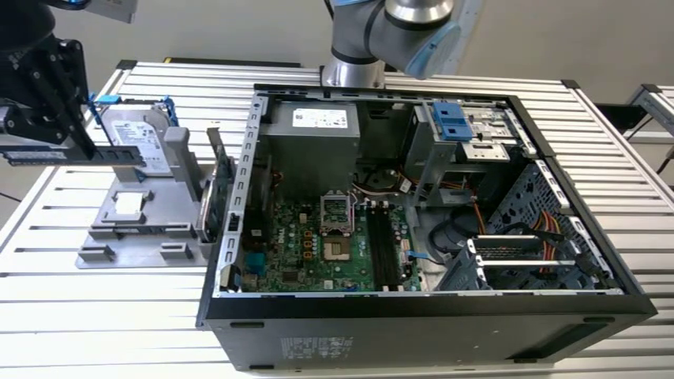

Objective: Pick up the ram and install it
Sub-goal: 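Pick up the ram and move it above insertion slot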

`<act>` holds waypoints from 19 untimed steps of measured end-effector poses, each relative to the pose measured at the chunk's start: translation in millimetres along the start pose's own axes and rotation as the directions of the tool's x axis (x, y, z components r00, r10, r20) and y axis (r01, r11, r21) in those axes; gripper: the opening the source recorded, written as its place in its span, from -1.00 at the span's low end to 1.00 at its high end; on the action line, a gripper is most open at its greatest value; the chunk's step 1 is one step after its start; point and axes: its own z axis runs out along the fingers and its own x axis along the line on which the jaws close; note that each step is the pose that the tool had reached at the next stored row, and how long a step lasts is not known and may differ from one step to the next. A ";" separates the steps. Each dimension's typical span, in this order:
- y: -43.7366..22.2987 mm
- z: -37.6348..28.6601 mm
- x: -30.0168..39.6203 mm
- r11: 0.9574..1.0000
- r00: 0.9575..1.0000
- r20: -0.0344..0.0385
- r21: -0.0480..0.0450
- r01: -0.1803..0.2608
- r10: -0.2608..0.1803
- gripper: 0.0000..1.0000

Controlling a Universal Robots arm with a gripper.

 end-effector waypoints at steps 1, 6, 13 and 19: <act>-1.1 0.0 -0.1 1.000 1.000 0.000 0.000 0.000 0.000 -1.00; -6.0 0.0 -0.5 1.000 1.000 0.000 0.000 0.000 0.000 -1.00; -12.8 0.0 -1.4 1.000 1.000 0.000 0.000 0.000 0.000 -1.00; -17.5 0.0 -2.0 1.000 1.000 0.000 0.000 0.000 0.000 -1.00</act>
